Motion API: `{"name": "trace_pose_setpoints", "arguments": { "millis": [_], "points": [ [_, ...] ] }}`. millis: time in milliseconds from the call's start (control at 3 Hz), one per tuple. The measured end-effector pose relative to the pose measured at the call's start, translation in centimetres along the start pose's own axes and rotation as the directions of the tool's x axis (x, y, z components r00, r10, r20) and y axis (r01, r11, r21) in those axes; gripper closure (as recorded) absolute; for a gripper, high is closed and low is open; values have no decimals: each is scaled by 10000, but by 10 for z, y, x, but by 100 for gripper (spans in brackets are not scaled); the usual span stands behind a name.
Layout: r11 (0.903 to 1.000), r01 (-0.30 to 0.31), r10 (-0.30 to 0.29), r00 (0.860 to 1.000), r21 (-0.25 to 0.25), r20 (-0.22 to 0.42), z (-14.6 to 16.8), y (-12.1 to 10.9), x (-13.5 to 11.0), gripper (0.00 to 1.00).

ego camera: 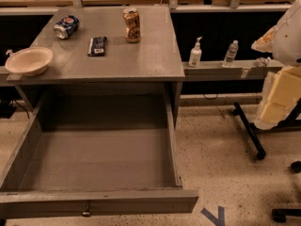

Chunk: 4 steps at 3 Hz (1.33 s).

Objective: Place rxbar blueberry into top drawer

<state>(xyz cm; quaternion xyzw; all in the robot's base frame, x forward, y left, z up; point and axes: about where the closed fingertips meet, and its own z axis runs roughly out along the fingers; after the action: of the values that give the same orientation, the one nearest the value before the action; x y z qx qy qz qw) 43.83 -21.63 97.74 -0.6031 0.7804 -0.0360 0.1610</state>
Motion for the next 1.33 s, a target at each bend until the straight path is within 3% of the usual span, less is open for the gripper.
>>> {"name": "trace_pose_setpoints", "arguments": {
  "millis": [333,667,1000,1333],
  "points": [
    [10000,0,0,10000,2,1,0,0,0,0],
    [9970,727,-719,9970,-256,284,22,-29,-38,0],
    [9608,2407,-2333,9700,-1374,678,100,-96,-129,0],
    [8973,3864,-3615,9207,-2133,1473,179,-129,-244,0]
  ]
}}
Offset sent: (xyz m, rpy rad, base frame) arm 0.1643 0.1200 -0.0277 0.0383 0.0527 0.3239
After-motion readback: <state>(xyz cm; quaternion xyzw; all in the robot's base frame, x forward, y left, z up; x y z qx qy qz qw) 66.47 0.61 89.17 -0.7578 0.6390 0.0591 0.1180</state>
